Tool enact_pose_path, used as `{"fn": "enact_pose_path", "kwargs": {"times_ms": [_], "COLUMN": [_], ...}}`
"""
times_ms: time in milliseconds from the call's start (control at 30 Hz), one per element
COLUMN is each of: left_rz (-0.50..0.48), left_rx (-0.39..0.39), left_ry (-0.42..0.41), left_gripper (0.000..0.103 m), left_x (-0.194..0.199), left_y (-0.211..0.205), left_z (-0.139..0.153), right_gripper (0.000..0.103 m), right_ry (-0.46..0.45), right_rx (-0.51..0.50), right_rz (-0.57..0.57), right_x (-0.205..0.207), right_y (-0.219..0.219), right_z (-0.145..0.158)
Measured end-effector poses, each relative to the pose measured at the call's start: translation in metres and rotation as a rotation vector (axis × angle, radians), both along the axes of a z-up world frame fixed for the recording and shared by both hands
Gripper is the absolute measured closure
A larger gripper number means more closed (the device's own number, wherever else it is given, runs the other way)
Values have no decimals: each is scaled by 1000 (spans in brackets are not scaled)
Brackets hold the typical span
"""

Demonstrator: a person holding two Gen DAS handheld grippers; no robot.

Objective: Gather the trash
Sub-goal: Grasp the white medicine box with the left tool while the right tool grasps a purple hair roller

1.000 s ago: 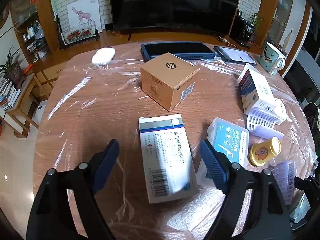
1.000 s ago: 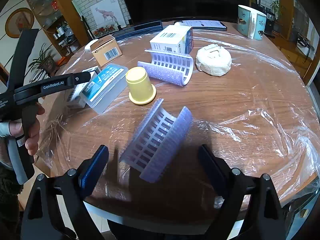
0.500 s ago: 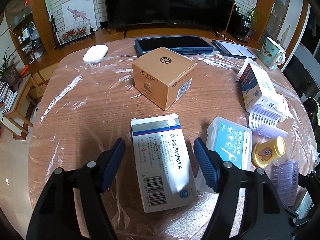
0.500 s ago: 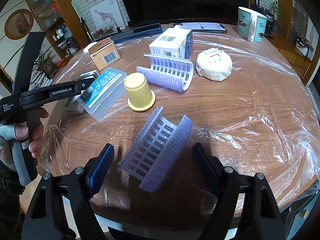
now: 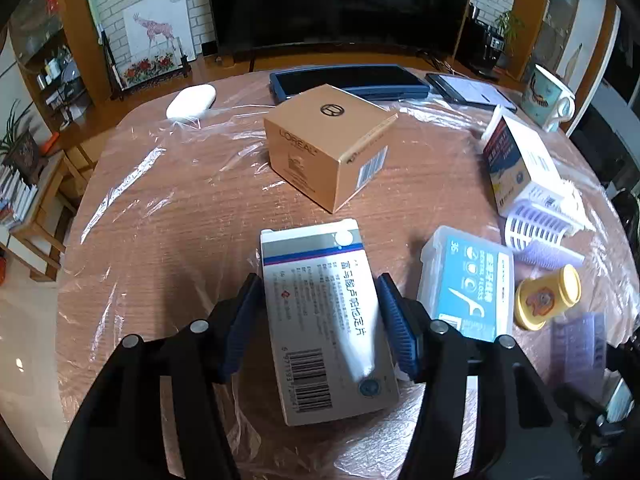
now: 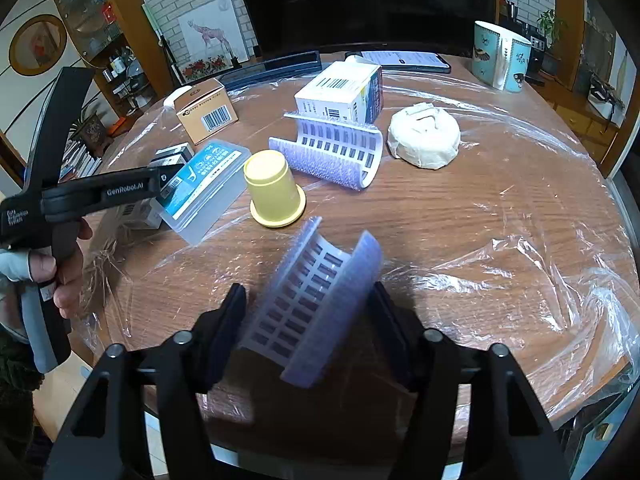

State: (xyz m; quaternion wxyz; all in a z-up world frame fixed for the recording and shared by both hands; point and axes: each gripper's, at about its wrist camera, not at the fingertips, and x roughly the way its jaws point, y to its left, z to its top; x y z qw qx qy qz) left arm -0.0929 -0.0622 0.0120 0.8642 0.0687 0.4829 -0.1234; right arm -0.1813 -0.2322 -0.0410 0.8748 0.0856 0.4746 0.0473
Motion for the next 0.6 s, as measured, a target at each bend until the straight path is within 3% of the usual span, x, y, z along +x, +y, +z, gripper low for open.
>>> {"fn": "enact_pose_path", "kwargs": {"times_ms": [200,600], "left_rz": [-17,-2], "left_rx": [12,15], "left_ry": [-10,-36], "left_gripper": [51,51], "left_x": [-2,-7], "left_y": [-4,0], "left_z": [1,5], "right_gripper": [53,59], "right_ry": [-8,-31], "right_rx": [-11,-1], "right_rz": [7,14], "right_x": [0,2], "right_y": [-1,-8], "right_z": [0,4]}}
